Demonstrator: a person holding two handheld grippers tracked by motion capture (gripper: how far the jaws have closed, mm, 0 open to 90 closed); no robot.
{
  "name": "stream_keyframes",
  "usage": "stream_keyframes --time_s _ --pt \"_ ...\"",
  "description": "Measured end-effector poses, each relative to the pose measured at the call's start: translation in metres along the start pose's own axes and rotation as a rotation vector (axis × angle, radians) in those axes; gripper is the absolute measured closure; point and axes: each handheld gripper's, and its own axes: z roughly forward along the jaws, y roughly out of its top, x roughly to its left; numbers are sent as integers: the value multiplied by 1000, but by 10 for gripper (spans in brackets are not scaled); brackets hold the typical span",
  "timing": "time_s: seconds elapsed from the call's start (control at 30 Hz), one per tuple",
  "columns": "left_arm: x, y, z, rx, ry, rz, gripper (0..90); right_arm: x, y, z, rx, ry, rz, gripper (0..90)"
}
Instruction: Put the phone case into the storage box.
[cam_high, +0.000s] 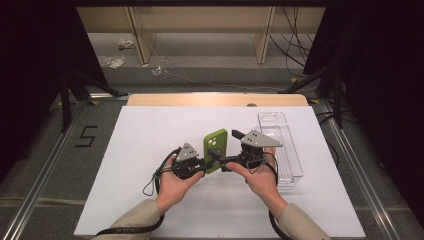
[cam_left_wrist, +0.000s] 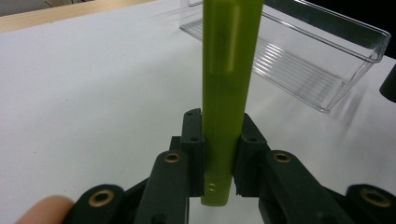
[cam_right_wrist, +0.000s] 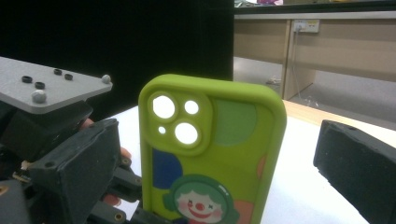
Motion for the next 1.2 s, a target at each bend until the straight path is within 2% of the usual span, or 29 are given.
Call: stream_keyframes --time_s 1.2 --pt "-11 2 11 4 -16 6 770 -2 -2 8 0 -59 29 33"
